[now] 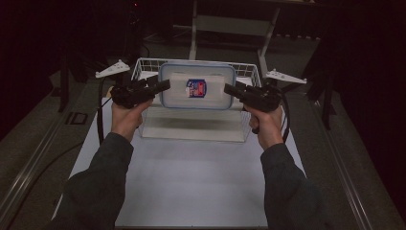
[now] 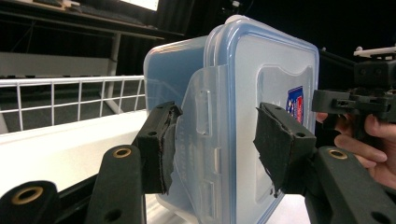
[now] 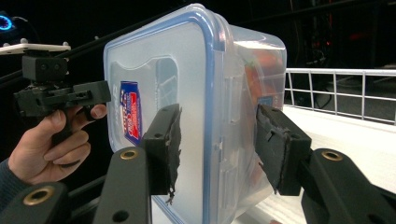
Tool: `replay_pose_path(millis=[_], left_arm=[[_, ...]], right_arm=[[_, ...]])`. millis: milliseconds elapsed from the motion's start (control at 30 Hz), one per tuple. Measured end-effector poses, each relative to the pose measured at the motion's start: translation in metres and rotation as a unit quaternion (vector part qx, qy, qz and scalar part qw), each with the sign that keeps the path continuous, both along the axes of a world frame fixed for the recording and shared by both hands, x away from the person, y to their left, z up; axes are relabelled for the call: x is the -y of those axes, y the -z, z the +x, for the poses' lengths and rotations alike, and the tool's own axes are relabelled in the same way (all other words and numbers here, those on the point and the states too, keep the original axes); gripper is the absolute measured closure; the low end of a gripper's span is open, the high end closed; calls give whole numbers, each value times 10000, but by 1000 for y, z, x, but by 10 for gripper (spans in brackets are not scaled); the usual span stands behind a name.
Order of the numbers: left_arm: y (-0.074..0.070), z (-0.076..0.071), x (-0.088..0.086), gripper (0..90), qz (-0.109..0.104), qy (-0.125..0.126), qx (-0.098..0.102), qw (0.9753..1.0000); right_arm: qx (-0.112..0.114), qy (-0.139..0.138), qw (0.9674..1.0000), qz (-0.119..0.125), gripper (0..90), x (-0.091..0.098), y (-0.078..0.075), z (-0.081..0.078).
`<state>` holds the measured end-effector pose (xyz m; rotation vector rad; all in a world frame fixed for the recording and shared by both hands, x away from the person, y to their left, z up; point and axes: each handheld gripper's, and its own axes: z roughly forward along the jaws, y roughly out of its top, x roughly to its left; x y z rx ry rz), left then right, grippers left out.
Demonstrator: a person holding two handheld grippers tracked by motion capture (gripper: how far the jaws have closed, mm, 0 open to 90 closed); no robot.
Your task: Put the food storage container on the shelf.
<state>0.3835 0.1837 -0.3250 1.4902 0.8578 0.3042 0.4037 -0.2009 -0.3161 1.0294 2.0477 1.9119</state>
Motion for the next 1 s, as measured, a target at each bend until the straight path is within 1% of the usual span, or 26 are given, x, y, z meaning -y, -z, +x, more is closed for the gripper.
replay_pose_path(millis=[100,167,200,333,400,500,567,767,800,833,900,933,967,1000], left_arm=[[5,8,0,488,31,-117,-112,9999],[9,12,0,487,-11,-134,-216,9997],[10,14,0,487,-11,-159,-251,9996],[10,17,-1,487,-71,-303,-248,9992],[10,18,-2,487,-124,-350,-279,9989],[11,20,-1,485,-216,-414,-296,9985],[11,20,-1,482,-230,-441,-299,9983],[10,22,2,477,-177,-574,-280,9978],[11,22,2,477,-143,-584,-288,9978],[11,22,3,475,-111,-601,-305,9977],[13,24,5,467,-54,-621,-364,9974],[14,25,5,457,-65,-658,-398,9970],[14,26,4,452,-104,-686,-451,9966],[15,27,4,454,-113,-715,-468,9963]], right_arm=[[-35,80,9999,-73,513,-3,0,6],[-50,141,9997,-169,511,-5,1,10],[-106,155,9997,-162,510,-5,3,12],[-275,176,9993,-187,506,-8,10,19],[-305,164,9992,-209,505,-10,12,21],[-367,230,9990,-134,504,-11,12,23],[-406,267,9988,-78,502,-11,13,24],[-373,396,9984,-124,492,-13,12,25],[-370,446,9982,-173,496,-14,12,25],[-365,506,9976,-287,506,-15,13,25],[-408,513,9966,-498,473,-19,15,26],[-426,587,9952,-655,466,-21,17,26],[-454,612,9943,-742,436,-24,19,27],[-504,600,9945,-702,430,-25,22,28]])
